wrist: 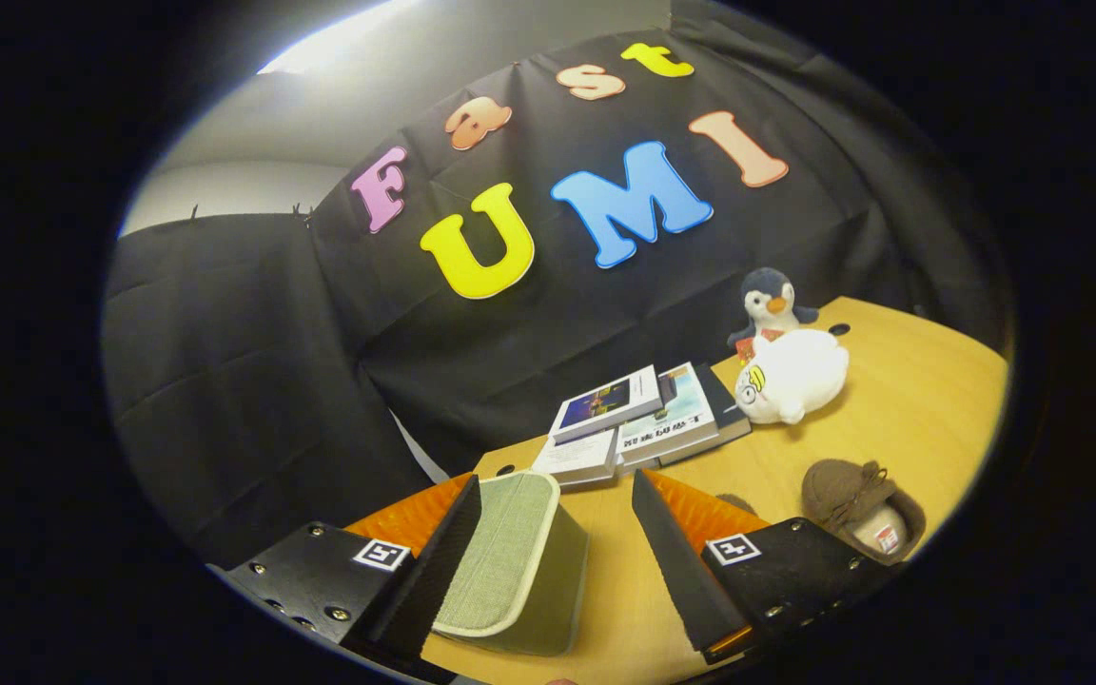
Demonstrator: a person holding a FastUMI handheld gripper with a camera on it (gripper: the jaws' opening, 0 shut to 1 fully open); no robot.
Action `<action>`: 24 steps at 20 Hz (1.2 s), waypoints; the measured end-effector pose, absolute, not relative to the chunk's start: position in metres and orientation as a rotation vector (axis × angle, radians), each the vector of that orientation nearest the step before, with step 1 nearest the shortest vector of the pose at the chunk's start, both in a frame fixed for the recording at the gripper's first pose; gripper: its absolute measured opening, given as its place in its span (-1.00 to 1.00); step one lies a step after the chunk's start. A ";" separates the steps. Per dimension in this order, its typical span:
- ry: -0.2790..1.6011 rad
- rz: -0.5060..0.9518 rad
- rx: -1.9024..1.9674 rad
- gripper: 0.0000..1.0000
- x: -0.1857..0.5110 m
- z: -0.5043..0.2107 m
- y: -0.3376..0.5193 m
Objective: Open the storage box then place both shoes into the box .Put the left shoe in first, then the right shoe, with the right side of both shoes facing outward in a uniform manner.
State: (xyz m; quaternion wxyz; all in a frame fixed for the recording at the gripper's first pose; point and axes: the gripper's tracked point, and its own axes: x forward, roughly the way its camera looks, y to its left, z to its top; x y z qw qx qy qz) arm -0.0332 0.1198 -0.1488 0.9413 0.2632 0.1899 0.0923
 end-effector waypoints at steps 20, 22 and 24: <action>0.721 0.292 1.233 0.90 -0.046 -0.239 0.203; 0.755 0.322 1.267 0.90 -0.049 -0.241 0.212; 0.779 0.347 1.293 0.90 -0.048 -0.241 0.219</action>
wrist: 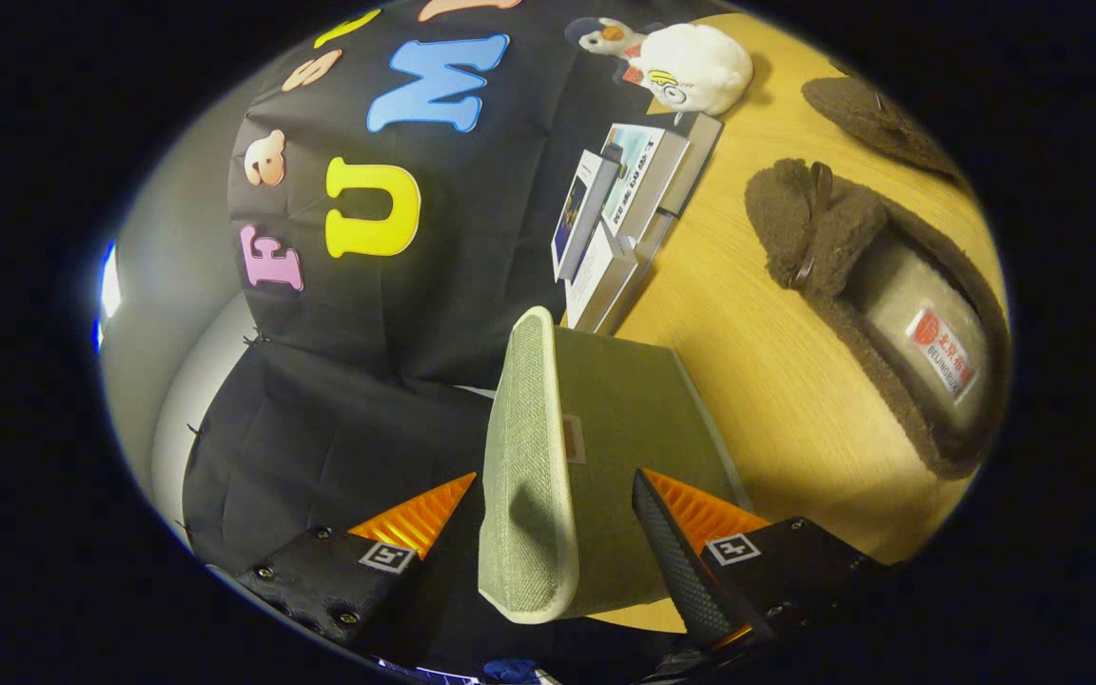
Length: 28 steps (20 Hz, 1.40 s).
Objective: Open the storage box then place both shoes into the box .Put the left shoe in first, then the right shoe, with the right side of both shoes facing outward in a uniform manner.
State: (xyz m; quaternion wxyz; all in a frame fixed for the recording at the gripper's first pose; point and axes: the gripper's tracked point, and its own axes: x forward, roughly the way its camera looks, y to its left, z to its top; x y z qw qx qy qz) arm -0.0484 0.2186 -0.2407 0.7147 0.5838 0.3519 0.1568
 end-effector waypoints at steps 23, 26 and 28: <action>0.802 0.488 1.151 -0.98 -0.032 -0.151 0.231; 0.789 0.520 1.112 -0.99 -0.025 -0.129 0.243; 0.777 0.546 1.086 -0.98 -0.022 -0.112 0.255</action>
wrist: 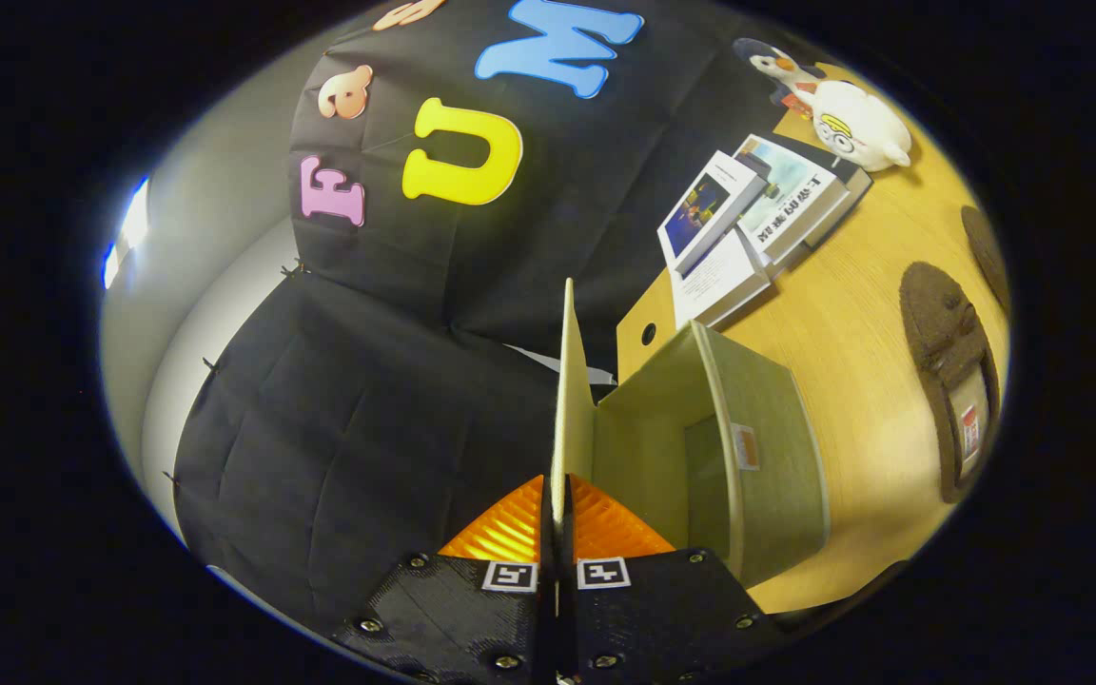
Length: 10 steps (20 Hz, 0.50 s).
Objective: Open the storage box then place both shoes into the box .Put the left shoe in first, then the right shoe, with the right side of both shoes facing outward in a uniform manner.
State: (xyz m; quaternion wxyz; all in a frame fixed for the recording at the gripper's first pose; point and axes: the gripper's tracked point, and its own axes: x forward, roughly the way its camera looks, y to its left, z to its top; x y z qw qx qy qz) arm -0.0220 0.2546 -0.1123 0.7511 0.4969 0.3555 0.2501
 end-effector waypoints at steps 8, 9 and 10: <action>0.751 0.590 0.941 -0.98 -0.013 -0.073 0.305; 0.755 0.593 0.924 -0.98 -0.014 -0.069 0.311; 0.754 0.597 0.902 -0.98 -0.013 -0.066 0.318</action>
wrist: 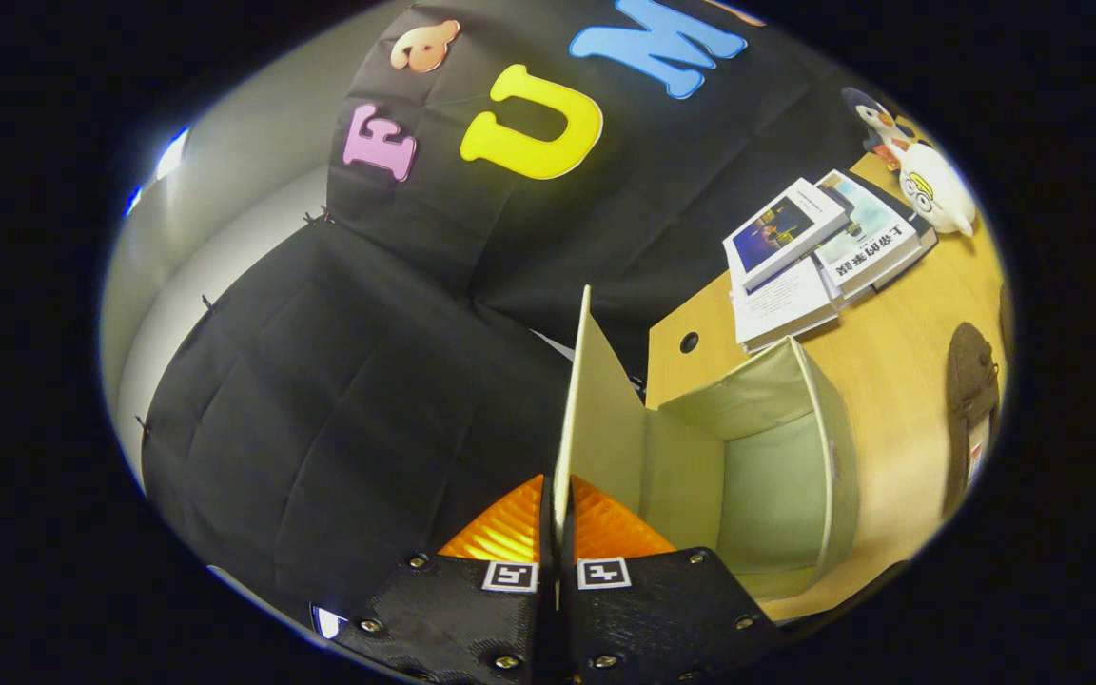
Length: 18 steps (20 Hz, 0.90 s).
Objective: Open the storage box then place both shoes into the box .Put the left shoe in first, then the right shoe, with the right side of both shoes facing outward in a uniform manner.
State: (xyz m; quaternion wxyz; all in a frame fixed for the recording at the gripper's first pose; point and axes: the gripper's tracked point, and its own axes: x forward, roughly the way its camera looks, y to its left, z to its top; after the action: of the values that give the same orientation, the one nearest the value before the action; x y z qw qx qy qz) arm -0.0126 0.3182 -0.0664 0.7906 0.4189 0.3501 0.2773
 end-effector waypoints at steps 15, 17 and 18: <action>0.798 0.706 0.726 -0.84 -0.023 -0.059 0.442; 0.798 0.730 0.712 -0.84 -0.027 -0.062 0.455; 0.803 0.738 0.702 -0.72 -0.029 -0.065 0.464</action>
State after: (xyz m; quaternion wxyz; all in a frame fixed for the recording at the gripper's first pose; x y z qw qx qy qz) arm -0.0287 0.4643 -0.0649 0.7969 0.3269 0.3741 0.3436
